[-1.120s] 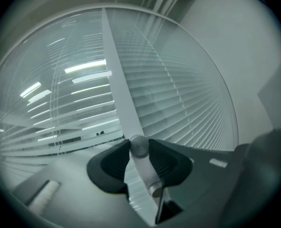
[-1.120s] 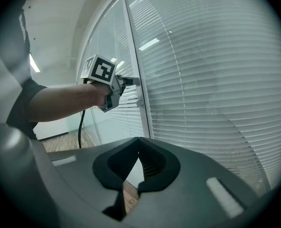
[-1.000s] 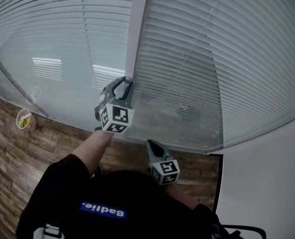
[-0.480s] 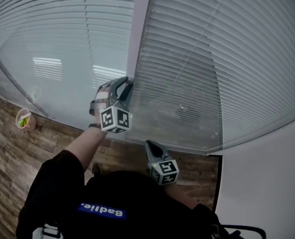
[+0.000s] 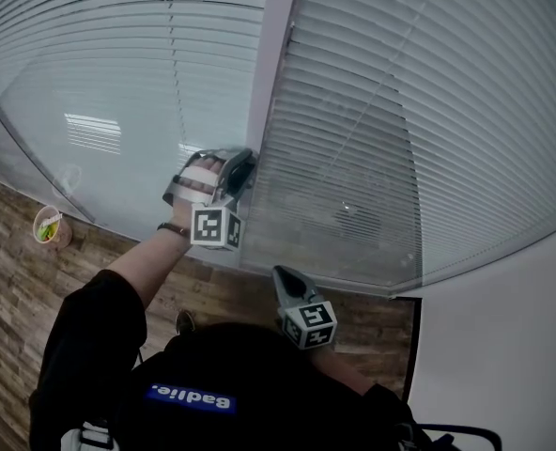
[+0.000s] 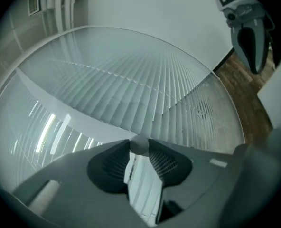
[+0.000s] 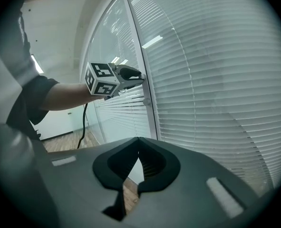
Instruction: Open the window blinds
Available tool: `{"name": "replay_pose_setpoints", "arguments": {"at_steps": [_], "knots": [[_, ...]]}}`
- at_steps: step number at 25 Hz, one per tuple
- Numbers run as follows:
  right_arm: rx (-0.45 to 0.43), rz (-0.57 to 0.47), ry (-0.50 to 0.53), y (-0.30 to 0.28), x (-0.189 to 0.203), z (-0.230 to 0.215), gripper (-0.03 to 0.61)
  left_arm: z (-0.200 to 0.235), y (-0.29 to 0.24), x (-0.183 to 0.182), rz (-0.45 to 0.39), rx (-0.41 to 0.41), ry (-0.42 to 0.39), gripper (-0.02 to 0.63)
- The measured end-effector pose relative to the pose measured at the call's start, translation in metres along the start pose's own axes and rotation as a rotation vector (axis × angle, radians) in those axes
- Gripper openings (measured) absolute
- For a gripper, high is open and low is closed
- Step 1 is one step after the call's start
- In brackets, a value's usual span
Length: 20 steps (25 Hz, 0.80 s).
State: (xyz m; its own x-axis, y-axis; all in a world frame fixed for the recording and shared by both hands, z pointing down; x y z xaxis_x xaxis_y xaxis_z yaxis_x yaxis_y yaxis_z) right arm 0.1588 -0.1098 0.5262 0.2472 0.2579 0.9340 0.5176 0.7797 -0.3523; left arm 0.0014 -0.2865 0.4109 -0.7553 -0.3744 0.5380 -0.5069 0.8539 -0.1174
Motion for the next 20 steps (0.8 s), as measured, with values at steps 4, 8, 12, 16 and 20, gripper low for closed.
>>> {"name": "replay_pose_setpoints", "arguments": {"at_steps": [4, 8, 12, 16, 20], "knots": [[-0.003, -0.005, -0.002, -0.004, 0.001, 0.003, 0.003, 0.0, 0.001, 0.001, -0.007, 0.032, -0.139, 0.123], [-0.005, -0.009, -0.006, -0.007, 0.0, 0.005, 0.003, 0.001, 0.001, 0.003, -0.015, 0.071, -0.261, 0.123], [0.009, -0.014, -0.002, -0.01, -0.004, 0.005, 0.003, 0.003, -0.002, 0.003, -0.026, 0.083, -0.289, 0.126], [0.015, -0.008, -0.001, -0.011, -0.004, 0.008, 0.006, 0.004, 0.007, 0.003, -0.043, 0.085, -0.075, 0.211], [0.011, -0.001, 0.004, -0.013, -0.004, 0.009, 0.007, 0.012, 0.012, 0.008, -0.055, 0.063, 0.525, 0.236]]}}
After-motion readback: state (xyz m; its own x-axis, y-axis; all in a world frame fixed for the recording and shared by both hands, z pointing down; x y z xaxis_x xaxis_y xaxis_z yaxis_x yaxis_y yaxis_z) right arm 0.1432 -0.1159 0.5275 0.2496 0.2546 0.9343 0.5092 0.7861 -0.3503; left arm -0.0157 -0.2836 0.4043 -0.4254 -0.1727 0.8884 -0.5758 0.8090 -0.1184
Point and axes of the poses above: the fingertips, and each gripper's own axes: y backward along the fingers, z to its left, x out of its underside, the point moved 10 cm from there along y, backward along the fingers, and after that the axes turned 15 degrees about y, right-handed, at the moved point
